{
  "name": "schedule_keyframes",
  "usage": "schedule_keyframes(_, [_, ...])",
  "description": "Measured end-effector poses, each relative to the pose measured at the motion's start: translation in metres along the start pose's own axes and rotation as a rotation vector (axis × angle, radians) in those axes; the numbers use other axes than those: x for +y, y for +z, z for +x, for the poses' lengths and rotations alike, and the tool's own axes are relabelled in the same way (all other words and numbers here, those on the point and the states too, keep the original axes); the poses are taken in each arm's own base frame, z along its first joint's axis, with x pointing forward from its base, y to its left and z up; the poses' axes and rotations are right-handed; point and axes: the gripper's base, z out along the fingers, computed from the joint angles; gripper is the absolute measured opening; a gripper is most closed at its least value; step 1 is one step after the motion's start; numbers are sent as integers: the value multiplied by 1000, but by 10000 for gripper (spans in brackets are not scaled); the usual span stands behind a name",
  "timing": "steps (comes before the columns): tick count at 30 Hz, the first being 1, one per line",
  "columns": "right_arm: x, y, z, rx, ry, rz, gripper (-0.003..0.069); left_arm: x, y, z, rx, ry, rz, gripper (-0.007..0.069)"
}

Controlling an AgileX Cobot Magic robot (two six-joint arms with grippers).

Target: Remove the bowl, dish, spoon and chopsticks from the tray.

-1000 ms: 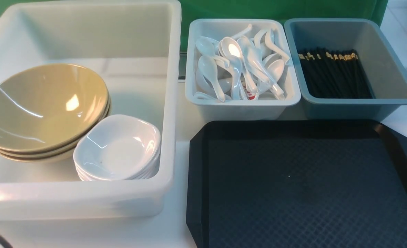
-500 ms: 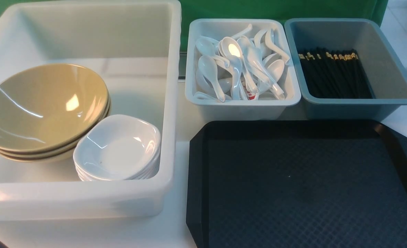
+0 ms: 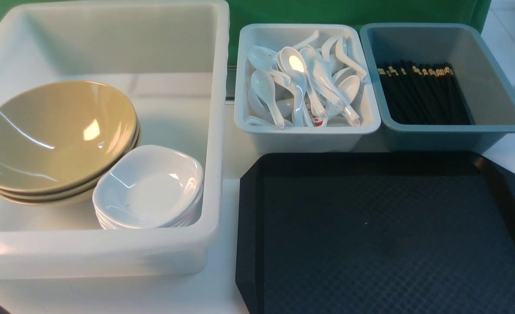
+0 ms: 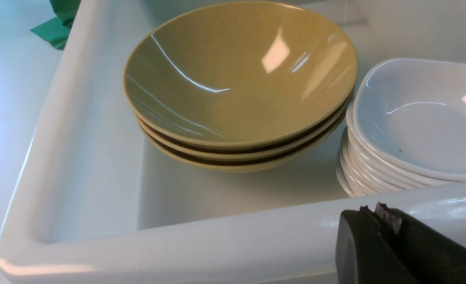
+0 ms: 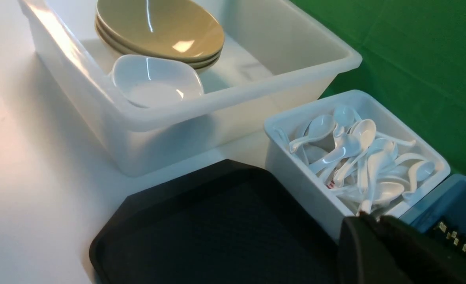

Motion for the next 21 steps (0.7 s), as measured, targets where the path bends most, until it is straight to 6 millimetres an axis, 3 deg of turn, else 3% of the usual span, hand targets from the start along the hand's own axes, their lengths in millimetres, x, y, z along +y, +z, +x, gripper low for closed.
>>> schedule_keyframes(5, [4,7,12,-13,61,4,64,0,0,0,0,0,0,-11])
schedule_keyframes(8, [1,7,30,-110,166,138,33,0,0,0,0,0,0,-11])
schedule_keyframes(14, [4,4,96,-209,423,436,31,0,0,0,0,0,0,-11])
schedule_keyframes(18, [13,6,150,-141,564,650,31,0,0,0,0,0,0,-11])
schedule_keyframes(21, [19,8,178,-69,620,759,31,0,0,0,0,0,0,-11])
